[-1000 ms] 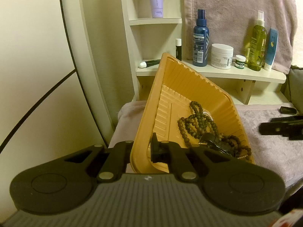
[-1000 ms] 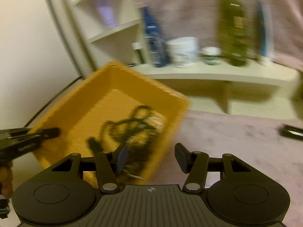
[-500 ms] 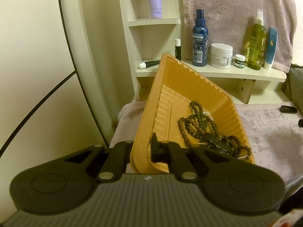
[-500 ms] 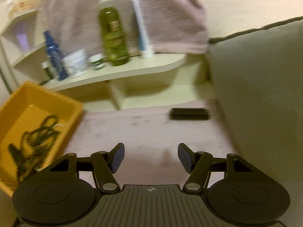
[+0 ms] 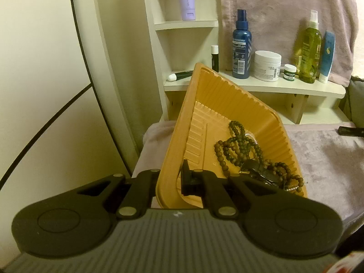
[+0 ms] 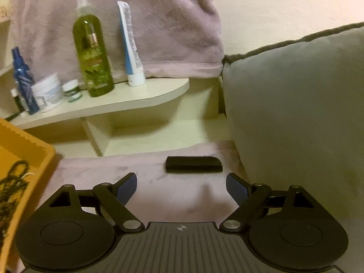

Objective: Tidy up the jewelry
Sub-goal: 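Move the open right gripper to the black cylindrical item on the towel, then close the right gripper around the black cylindrical item and lift it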

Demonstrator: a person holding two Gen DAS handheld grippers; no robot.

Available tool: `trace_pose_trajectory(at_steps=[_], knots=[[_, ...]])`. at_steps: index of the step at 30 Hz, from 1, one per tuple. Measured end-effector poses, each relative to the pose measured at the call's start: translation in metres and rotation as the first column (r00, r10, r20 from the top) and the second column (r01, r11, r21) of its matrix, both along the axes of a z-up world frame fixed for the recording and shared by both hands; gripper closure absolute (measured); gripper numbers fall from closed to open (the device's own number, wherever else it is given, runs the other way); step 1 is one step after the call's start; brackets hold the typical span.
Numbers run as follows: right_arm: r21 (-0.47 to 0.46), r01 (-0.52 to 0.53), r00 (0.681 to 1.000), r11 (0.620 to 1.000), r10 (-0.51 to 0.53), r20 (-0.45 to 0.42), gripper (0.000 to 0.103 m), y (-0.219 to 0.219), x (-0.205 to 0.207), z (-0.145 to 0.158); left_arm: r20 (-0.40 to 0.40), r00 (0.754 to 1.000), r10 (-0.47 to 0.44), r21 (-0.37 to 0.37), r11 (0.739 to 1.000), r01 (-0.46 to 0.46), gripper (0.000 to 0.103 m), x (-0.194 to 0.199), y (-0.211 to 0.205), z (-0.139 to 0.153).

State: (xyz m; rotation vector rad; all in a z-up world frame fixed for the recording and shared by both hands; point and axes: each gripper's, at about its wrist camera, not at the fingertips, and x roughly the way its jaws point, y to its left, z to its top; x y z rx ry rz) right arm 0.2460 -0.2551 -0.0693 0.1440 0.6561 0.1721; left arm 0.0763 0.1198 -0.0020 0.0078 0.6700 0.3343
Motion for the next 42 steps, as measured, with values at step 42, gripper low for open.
trace_pose_trajectory(at_steps=[42], knots=[[-0.058,0.072,0.996,0.996,-0.075,-0.045,0.018,0.018,0.070,-0.030,-0.019,1.000,0.007,-0.003,1.000,-0.007,0.097,0.001,0.001,0.001]])
